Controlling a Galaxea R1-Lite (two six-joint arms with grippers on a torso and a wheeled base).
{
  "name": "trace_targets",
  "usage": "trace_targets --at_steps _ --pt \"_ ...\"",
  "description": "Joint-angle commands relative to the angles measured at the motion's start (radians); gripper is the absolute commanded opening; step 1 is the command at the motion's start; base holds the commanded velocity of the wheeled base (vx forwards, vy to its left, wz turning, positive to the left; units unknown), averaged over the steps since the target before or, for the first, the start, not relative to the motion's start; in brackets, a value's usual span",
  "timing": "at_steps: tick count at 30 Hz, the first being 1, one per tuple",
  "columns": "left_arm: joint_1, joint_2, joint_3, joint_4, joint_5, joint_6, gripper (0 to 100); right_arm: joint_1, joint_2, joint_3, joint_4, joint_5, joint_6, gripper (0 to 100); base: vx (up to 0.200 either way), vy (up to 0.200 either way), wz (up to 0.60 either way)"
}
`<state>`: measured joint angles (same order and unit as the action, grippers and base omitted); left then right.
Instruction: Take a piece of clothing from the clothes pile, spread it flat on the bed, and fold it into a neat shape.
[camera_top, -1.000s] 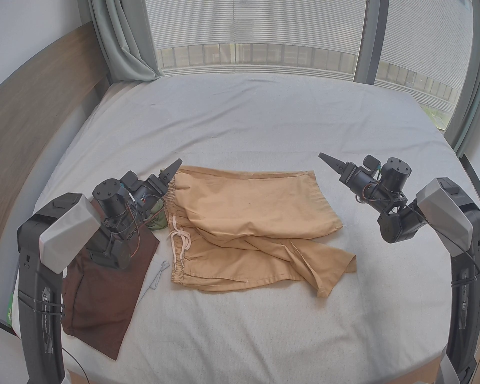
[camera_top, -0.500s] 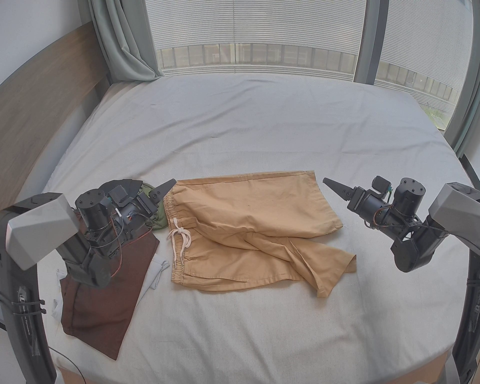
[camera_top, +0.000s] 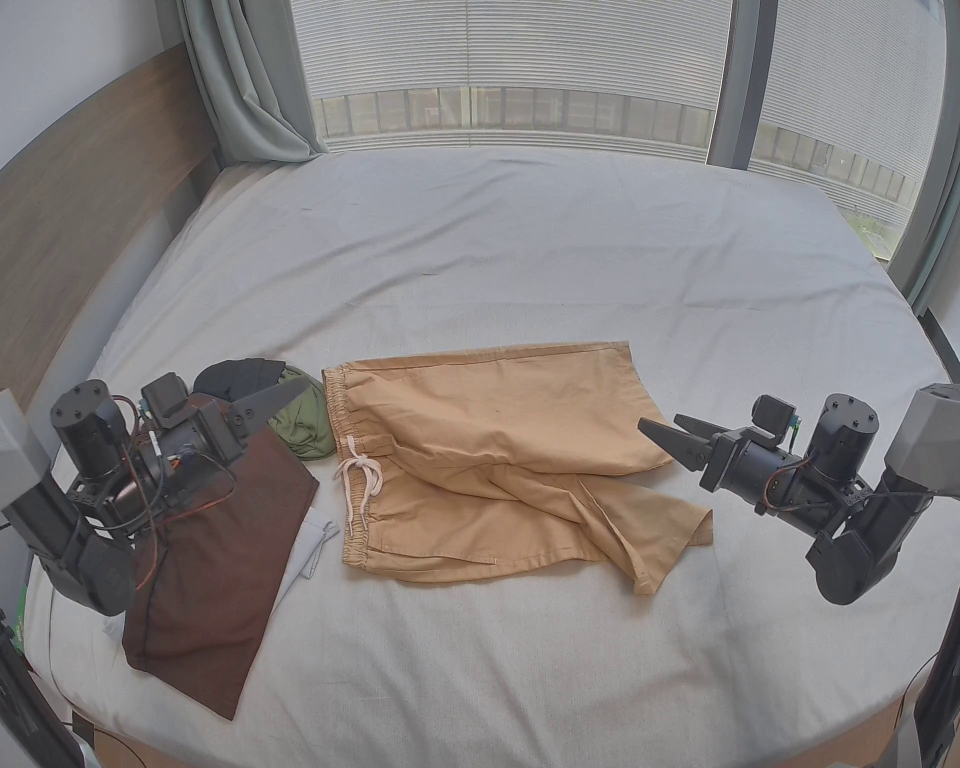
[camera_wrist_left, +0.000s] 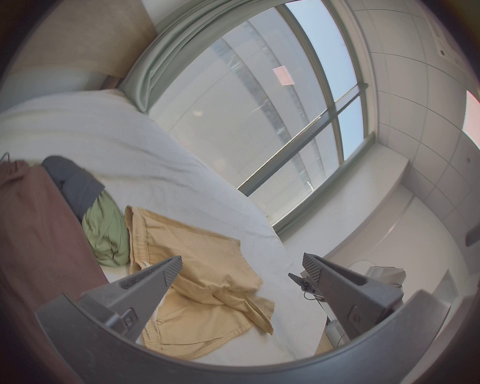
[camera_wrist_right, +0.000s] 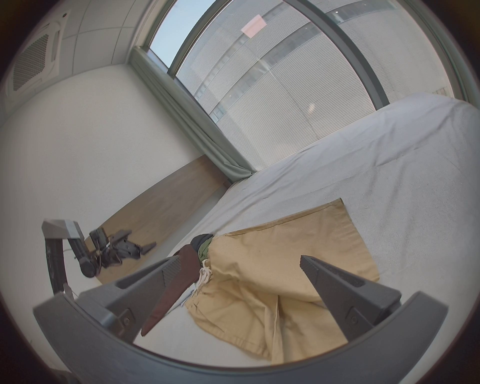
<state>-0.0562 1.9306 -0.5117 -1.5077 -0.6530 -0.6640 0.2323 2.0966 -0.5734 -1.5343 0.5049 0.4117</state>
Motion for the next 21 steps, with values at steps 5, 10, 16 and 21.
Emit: trace_targets --at_steps 5,10,16,21 --pt "0.096 -0.084 0.122 -0.034 -0.140 0.204 100 0.015 -0.043 0.104 -0.004 0.011 -0.136 100 0.000 0.000 0.00" --pt "0.111 -0.025 0.186 -0.036 -0.232 0.393 100 0.012 -0.009 0.167 -0.004 0.035 -0.263 100 0.000 0.000 0.00" --pt "0.113 0.047 0.197 -0.036 -0.240 0.529 100 0.010 0.065 0.175 -0.004 0.047 -0.352 100 0.000 0.000 0.00" --pt "0.110 0.060 0.200 -0.036 -0.238 0.546 100 0.005 0.132 0.173 -0.004 0.049 -0.430 100 0.000 0.000 0.00"
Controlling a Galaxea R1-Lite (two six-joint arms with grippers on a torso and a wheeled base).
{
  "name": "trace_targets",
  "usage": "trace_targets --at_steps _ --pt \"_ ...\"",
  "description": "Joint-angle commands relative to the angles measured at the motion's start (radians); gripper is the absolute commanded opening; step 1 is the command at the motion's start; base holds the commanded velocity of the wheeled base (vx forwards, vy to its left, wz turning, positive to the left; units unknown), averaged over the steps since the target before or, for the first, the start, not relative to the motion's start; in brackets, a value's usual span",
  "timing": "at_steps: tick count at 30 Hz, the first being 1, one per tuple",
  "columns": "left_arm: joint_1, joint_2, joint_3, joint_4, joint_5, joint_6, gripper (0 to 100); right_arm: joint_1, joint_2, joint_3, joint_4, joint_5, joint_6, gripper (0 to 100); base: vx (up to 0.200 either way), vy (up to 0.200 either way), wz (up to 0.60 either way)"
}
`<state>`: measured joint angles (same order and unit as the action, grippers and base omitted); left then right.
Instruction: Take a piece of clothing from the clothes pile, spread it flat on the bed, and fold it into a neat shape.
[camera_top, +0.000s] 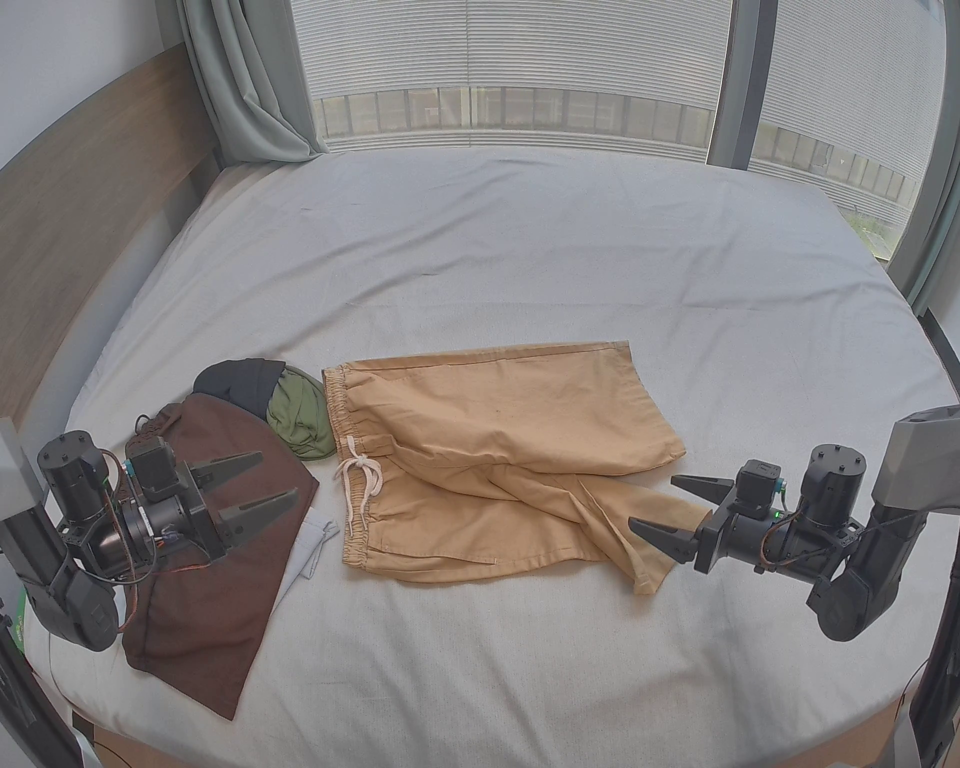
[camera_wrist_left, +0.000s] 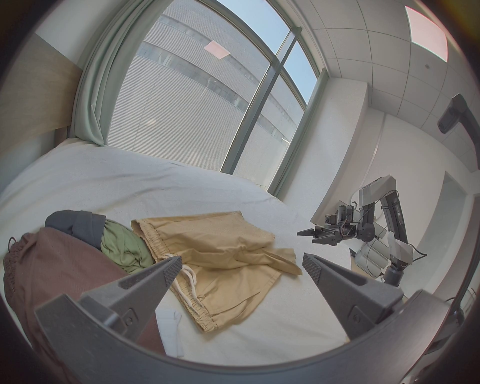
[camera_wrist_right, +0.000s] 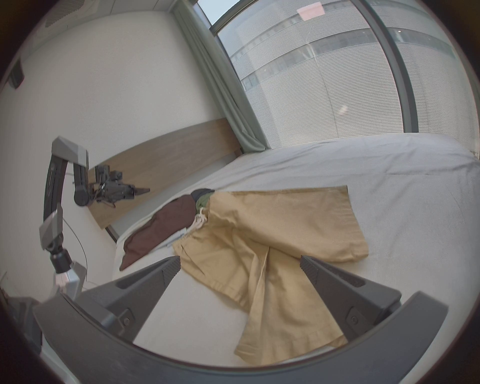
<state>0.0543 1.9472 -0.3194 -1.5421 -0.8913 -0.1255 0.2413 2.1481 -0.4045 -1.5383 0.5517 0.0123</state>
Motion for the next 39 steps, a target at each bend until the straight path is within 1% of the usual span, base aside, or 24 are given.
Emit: trace_targets --at_steps 1,3,6,9,13,17,33,34,39 --pt "-0.002 0.047 0.009 -0.001 0.002 0.007 100 -0.005 0.093 0.004 0.000 0.005 -0.041 100 0.000 0.000 0.00" --pt "-0.004 0.052 0.009 -0.001 0.003 0.012 100 -0.005 0.104 0.004 -0.002 0.010 -0.048 100 0.000 0.000 0.00" --pt "-0.008 0.068 0.008 -0.001 0.003 0.050 100 -0.007 0.127 0.004 -0.002 0.016 -0.054 100 0.000 0.000 0.00" --pt "-0.010 0.082 0.006 -0.001 0.006 0.066 100 -0.008 0.145 0.006 0.000 0.022 -0.064 100 0.000 0.000 0.00" --pt "-0.013 0.087 0.008 -0.001 0.005 0.069 100 -0.013 0.182 0.019 0.000 0.036 -0.091 100 0.000 0.000 0.00" --pt "-0.014 0.087 0.009 -0.001 0.002 0.069 100 -0.013 0.205 0.033 0.000 0.036 -0.103 100 0.000 0.000 0.00" --pt "-0.033 0.085 0.013 -0.001 -0.002 0.070 100 -0.019 0.302 -0.024 -0.002 0.034 -0.103 100 0.000 0.000 0.00" --pt "-0.036 0.085 0.014 -0.001 -0.002 0.072 100 -0.020 0.306 -0.027 -0.002 0.034 -0.101 0 0.000 0.000 0.00" --pt "-0.036 0.085 0.014 -0.001 -0.003 0.072 100 -0.028 0.303 -0.031 -0.002 0.033 -0.100 0 0.000 0.000 0.00"
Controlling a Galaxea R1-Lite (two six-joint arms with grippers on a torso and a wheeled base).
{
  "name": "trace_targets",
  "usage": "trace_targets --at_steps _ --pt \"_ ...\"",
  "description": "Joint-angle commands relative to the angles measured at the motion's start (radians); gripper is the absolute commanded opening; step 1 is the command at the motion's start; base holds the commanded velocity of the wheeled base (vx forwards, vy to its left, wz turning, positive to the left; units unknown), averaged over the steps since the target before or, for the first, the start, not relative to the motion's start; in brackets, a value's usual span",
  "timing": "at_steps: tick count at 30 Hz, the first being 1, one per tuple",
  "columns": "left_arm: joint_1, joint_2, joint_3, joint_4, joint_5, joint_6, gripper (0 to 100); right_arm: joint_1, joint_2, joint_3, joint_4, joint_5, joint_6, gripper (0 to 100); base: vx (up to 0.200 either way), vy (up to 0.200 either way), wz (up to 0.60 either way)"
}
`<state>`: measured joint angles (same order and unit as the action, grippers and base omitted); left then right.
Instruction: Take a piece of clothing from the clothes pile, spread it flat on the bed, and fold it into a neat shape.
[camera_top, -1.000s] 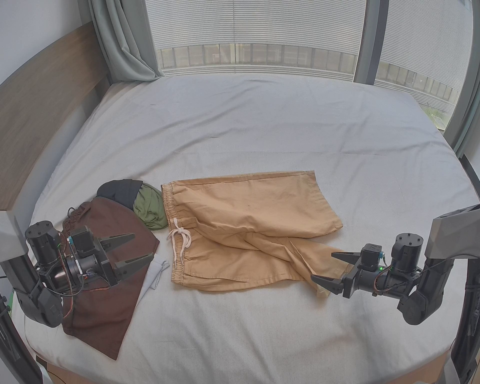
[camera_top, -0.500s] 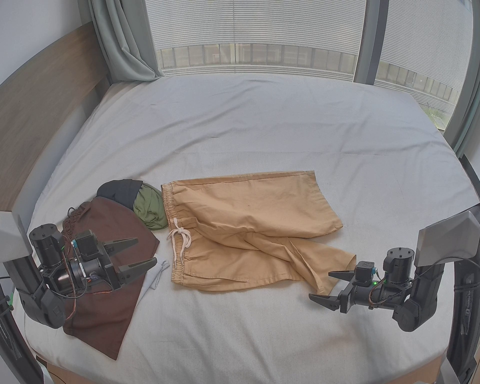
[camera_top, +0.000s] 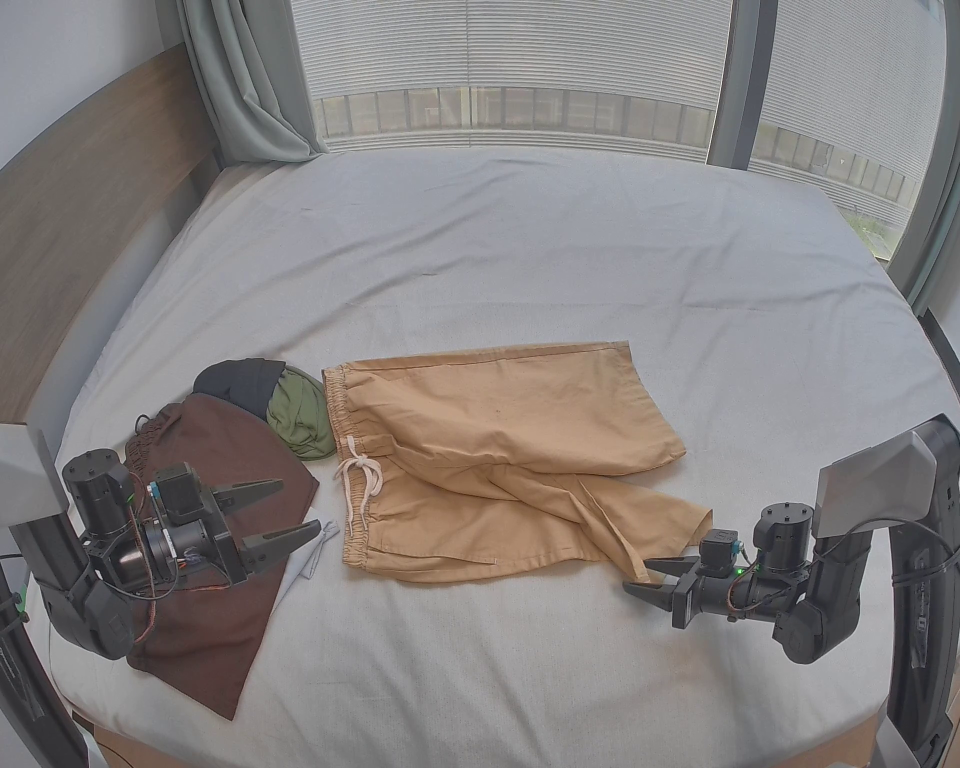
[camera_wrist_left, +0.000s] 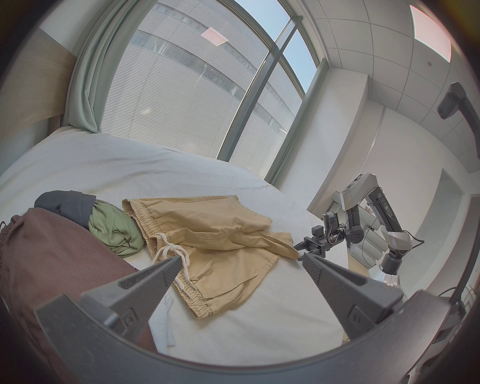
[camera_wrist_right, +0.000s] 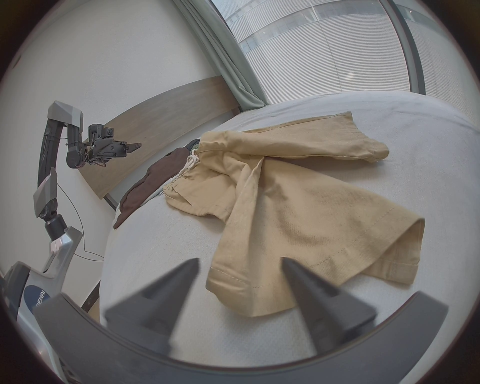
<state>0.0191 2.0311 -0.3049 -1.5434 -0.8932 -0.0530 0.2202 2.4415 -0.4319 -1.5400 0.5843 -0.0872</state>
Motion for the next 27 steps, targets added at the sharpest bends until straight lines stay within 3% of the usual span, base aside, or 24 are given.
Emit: trace_targets --at_steps 1,16,27 --pt "-0.001 0.001 0.000 0.000 0.000 -0.001 100 -0.007 0.010 -0.004 0.000 0.000 0.000 0 0.000 0.000 0.00" --pt "-0.001 0.001 -0.003 0.000 -0.001 -0.002 100 0.037 -0.185 0.071 0.001 0.003 -0.002 0 0.000 0.000 0.00" --pt "-0.002 0.005 -0.007 0.000 -0.001 -0.004 100 -0.032 -0.210 -0.050 0.000 -0.012 0.024 0 0.000 0.000 0.00"
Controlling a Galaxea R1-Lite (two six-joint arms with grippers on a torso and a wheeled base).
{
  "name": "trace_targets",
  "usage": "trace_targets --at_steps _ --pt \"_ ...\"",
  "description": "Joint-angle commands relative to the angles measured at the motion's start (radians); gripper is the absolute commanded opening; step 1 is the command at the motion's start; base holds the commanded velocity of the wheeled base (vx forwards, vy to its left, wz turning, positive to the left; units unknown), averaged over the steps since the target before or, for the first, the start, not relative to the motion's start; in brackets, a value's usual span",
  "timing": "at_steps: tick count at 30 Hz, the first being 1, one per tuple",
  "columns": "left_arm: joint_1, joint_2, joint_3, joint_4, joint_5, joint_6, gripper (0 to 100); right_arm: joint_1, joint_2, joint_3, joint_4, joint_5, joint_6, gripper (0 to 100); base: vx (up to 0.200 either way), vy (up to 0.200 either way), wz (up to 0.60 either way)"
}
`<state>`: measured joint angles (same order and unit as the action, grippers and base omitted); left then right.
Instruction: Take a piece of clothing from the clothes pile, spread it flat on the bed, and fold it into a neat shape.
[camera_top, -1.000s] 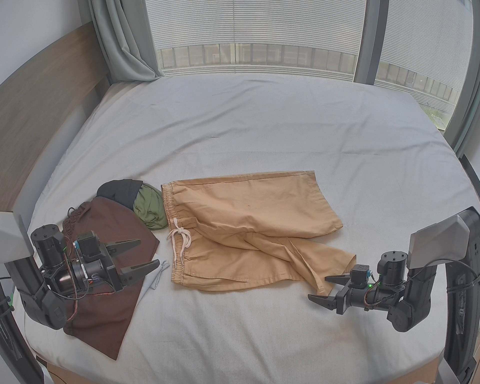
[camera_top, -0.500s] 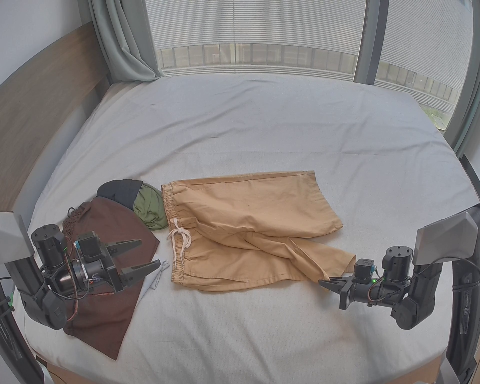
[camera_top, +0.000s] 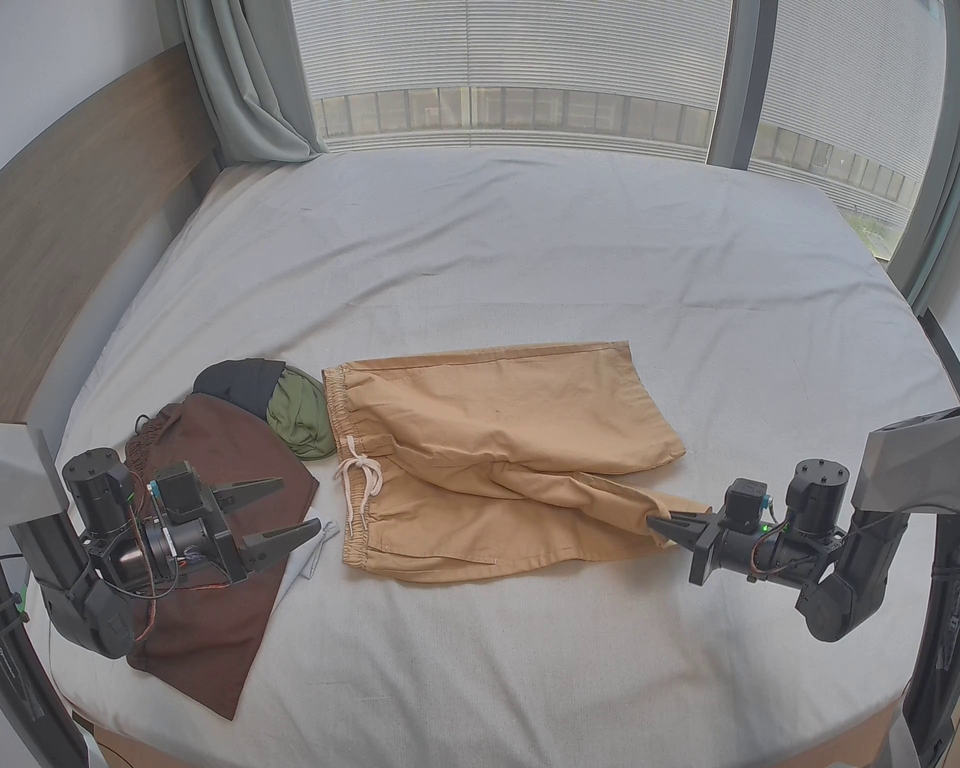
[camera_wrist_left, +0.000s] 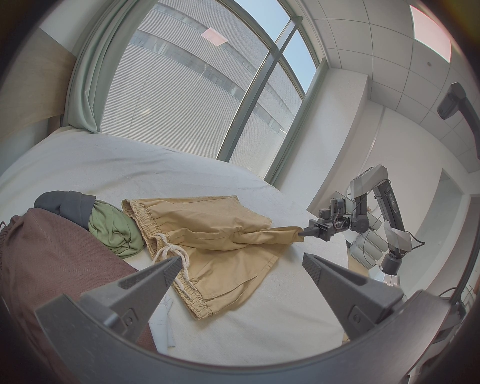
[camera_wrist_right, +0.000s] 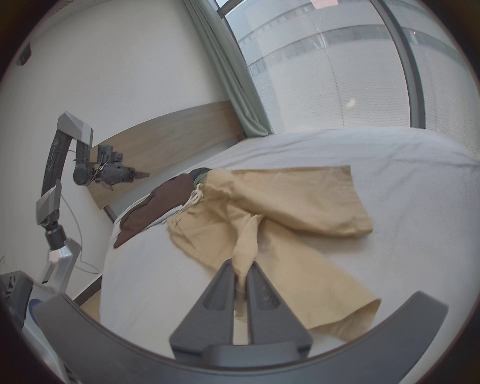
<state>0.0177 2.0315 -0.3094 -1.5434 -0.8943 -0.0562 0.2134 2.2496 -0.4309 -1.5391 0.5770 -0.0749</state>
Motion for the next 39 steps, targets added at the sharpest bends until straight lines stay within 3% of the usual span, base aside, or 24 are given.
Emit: trace_targets --at_steps 1,4,8,23,33,34,39 --pt "-0.001 0.006 -0.004 0.000 0.000 -0.002 100 -0.029 -0.016 -0.065 -0.001 -0.006 0.017 0 0.000 0.000 0.00" --pt "0.001 0.009 -0.007 -0.001 0.000 -0.001 100 -0.034 -0.008 -0.106 -0.001 -0.019 0.033 0 0.000 0.000 0.00" --pt "-0.001 0.009 -0.007 0.000 0.000 -0.001 100 -0.039 0.001 -0.184 -0.001 -0.083 0.061 0 0.000 0.000 0.00" --pt "-0.022 0.038 -0.027 -0.001 0.003 0.001 100 -0.088 0.257 -0.532 -0.001 -0.163 0.115 0 0.000 0.000 0.00" --pt "-0.028 0.046 -0.040 -0.001 0.006 -0.005 100 -0.089 0.285 -0.579 -0.001 -0.178 0.133 0 0.000 0.000 0.00" --pt "-0.030 0.047 -0.040 -0.001 0.006 -0.005 100 -0.089 0.283 -0.579 -0.001 -0.180 0.136 100 0.000 0.000 0.00" --pt "-0.035 0.065 -0.056 -0.001 0.009 -0.002 100 -0.091 0.260 -0.572 -0.003 -0.184 0.138 100 0.000 0.000 0.00"
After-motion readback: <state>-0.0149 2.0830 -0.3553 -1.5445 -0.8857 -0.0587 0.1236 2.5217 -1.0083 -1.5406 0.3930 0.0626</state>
